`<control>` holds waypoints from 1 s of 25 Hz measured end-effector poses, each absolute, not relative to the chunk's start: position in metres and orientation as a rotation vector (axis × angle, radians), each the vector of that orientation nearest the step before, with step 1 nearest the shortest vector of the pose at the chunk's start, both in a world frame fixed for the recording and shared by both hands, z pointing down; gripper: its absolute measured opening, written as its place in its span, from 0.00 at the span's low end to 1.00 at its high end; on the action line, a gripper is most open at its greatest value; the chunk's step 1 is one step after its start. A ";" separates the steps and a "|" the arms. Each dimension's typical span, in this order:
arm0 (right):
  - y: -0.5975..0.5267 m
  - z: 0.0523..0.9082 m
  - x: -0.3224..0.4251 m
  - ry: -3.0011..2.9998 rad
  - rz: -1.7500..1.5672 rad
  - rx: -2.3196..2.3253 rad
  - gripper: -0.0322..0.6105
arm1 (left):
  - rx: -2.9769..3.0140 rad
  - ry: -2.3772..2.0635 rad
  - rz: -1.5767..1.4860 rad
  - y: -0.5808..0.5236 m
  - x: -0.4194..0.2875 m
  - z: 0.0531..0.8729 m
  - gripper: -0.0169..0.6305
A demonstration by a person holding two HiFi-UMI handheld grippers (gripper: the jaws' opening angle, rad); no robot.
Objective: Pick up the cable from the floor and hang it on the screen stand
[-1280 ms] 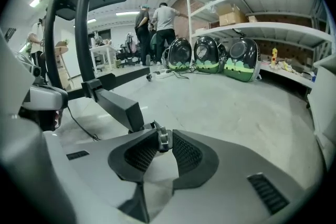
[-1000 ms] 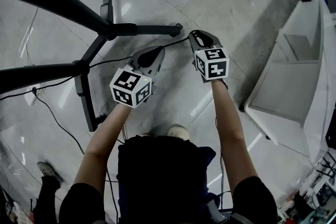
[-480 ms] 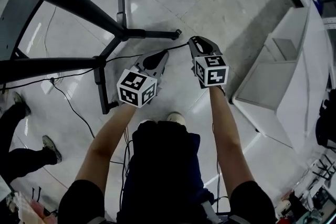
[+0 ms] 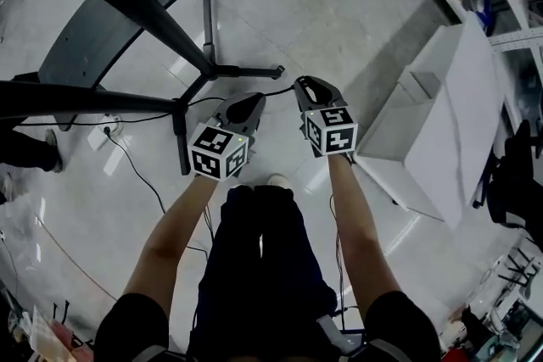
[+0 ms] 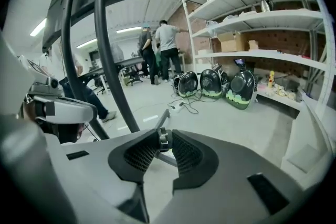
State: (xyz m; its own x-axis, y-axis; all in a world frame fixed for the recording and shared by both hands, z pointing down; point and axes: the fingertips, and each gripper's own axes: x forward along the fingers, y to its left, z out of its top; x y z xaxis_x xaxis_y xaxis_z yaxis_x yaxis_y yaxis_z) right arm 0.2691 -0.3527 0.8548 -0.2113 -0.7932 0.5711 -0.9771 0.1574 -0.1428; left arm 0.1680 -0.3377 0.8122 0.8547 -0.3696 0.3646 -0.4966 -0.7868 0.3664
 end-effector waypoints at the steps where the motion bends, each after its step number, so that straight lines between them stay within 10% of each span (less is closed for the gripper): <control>1: -0.350 0.839 0.266 -2.080 0.698 1.691 0.21 | 2.577 -0.636 0.381 -0.336 0.166 0.797 0.04; 25: -0.287 0.516 0.183 -2.253 0.583 1.606 0.21 | 2.550 -0.802 0.248 -0.285 0.110 0.493 0.04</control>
